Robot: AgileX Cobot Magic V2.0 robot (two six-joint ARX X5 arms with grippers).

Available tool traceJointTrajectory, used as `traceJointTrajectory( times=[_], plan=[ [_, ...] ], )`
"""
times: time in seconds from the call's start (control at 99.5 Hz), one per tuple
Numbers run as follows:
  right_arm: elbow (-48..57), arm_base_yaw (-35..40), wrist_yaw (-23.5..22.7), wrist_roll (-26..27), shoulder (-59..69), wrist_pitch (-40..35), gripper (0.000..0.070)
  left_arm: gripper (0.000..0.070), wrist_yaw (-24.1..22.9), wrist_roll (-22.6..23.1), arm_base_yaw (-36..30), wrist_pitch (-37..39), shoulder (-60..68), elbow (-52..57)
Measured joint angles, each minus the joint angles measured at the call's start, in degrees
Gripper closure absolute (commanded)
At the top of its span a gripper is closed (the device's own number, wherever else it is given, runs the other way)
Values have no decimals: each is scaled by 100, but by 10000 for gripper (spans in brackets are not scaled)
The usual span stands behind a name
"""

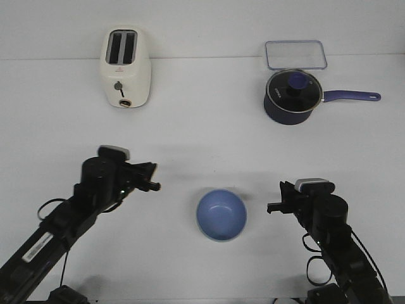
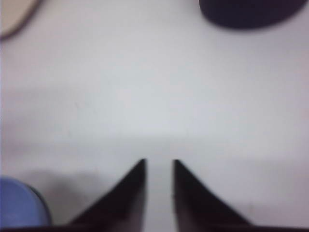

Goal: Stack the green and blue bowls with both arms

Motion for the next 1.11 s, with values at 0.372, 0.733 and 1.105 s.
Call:
traceJointTrajectory(
  times=[0.372,0.733,1.105],
  plan=[
    [-1255,4,619,-553,-2428,1008,700,687,-1193,1049,1274,1349,-3624,-2719],
    [-1255,2,1051,-579,-2450,1064,700,685,-1213,1062,1484,1867,-4640,-3383],
    [-1255,4,1051,-579,-2450,1064,700,685,-1213,1062,1486,1873,-4651,-3383]
  ],
)
